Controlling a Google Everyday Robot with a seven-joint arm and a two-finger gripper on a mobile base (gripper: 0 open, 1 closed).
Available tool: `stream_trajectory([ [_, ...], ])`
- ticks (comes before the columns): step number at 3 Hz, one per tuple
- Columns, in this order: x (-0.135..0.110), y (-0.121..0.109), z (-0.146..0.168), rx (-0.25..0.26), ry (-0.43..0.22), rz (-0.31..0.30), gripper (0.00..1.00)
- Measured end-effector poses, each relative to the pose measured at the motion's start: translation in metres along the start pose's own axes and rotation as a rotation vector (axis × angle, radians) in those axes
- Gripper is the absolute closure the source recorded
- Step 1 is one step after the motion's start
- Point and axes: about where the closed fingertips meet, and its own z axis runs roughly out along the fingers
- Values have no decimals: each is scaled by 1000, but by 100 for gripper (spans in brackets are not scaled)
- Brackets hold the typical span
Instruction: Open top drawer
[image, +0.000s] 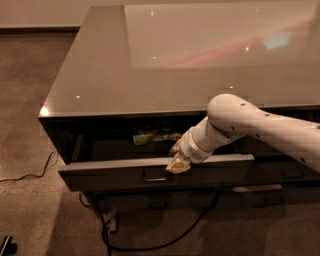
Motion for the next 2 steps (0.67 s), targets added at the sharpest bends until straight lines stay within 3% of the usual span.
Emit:
stream_trajectory([
  [1,2,-1,-1,0,0,0,35],
  [2,8,48,12,-151,-19,16,12],
])
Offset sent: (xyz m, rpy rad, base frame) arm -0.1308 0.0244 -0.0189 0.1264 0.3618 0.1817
